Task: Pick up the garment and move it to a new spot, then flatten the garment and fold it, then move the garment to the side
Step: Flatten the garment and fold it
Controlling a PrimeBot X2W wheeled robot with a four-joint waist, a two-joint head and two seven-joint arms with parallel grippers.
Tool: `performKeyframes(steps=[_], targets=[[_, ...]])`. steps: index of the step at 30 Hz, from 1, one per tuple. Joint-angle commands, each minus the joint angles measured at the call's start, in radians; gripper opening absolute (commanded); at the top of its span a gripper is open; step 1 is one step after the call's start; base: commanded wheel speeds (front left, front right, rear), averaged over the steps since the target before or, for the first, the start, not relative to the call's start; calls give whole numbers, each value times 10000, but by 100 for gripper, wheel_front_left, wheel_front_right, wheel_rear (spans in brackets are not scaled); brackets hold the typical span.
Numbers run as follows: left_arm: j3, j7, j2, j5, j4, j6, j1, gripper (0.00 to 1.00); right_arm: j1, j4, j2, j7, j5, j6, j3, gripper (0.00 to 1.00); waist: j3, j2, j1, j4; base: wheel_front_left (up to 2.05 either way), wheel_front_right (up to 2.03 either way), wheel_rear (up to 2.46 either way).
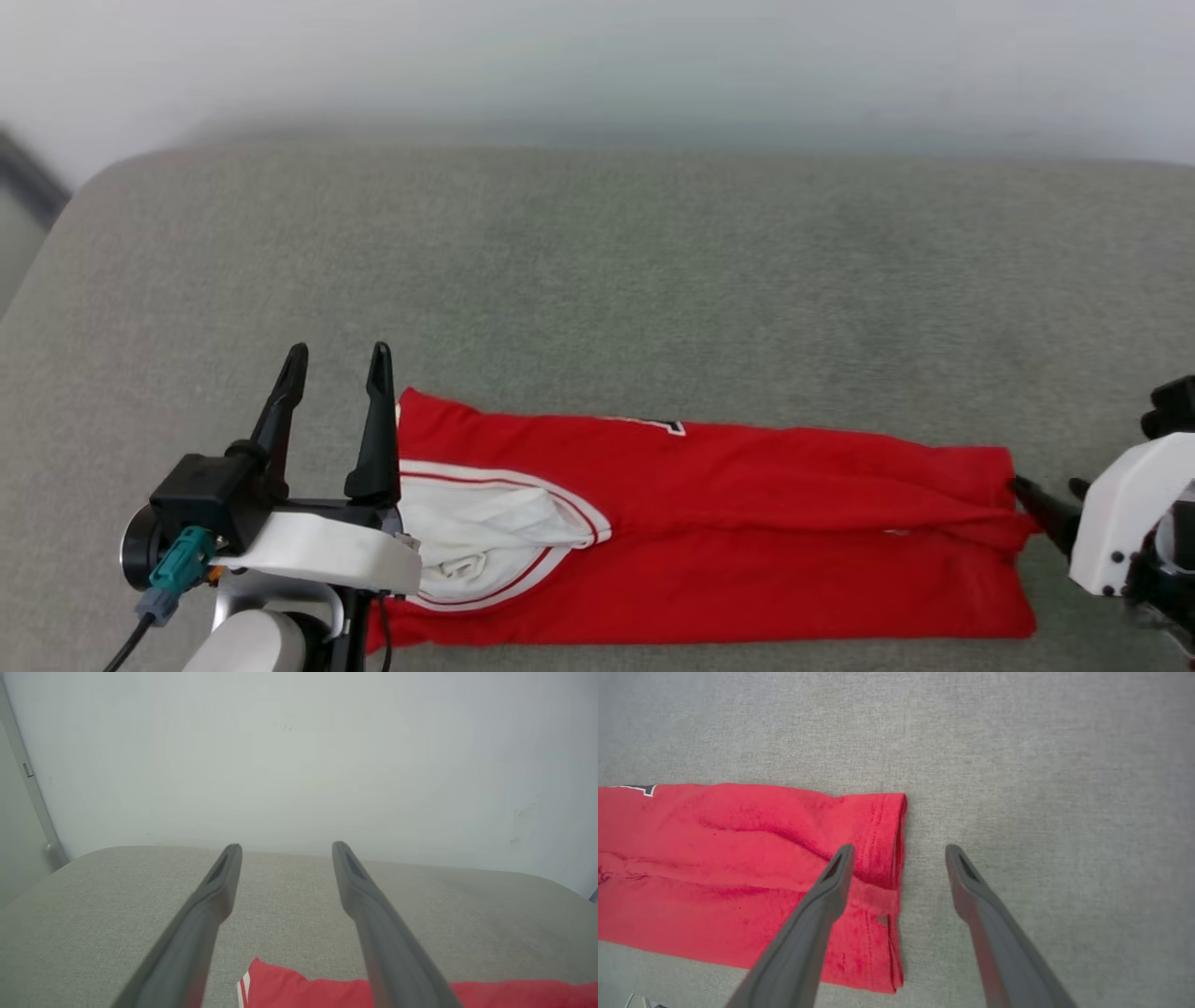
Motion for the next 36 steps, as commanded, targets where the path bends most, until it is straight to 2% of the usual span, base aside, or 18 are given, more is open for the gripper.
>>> performKeyframes(steps=[1,6,11,12,13,14,20,25,32,36], targets=[[-10,-76,-59,76,-50,-32,-136,100,-142,140,108,115,-70,-3,44,100,416,0,0,379,0,0,0],[-175,-181,-193,227,53,-132,-288,100,-165,977,325,522,-212,-3,156,100,721,0,0,768,0,0,0],[-285,-181,-85,379,220,-178,-326,100,83,1914,632,1105,-102,-2,622,100,740,0,0,856,0,0,0],[-289,-180,-56,391,234,-170,-293,100,90,2032,694,1195,-57,0,699,50,698,0,0,837,0,0,0],[-297,-159,-34,395,254,-154,-239,100,69,2046,727,1164,-29,4,763,9,633,0,0,815,0,0,0],[-301,-137,-17,392,272,-126,-174,100,14,2073,744,1141,12,14,785,0,558,0,0,782,0,0,0],[-421,57,124,509,249,35,99,100,-467,1876,453,677,95,9,856,0,-34,0,0,481,0,0,0],[-485,286,308,584,36,282,445,100,-761,1763,220,518,6,-5,612,0,-515,0,0,-83,0,0,0],[-511,332,302,602,-165,420,593,100,-781,1660,-74,757,-308,-5,-871,0,-619,0,0,-633,0,0,0],[-525,324,273,574,-167,452,598,100,-755,1573,168,1077,-413,-3,-1796,0,-614,0,0,-839,0,0,0]])
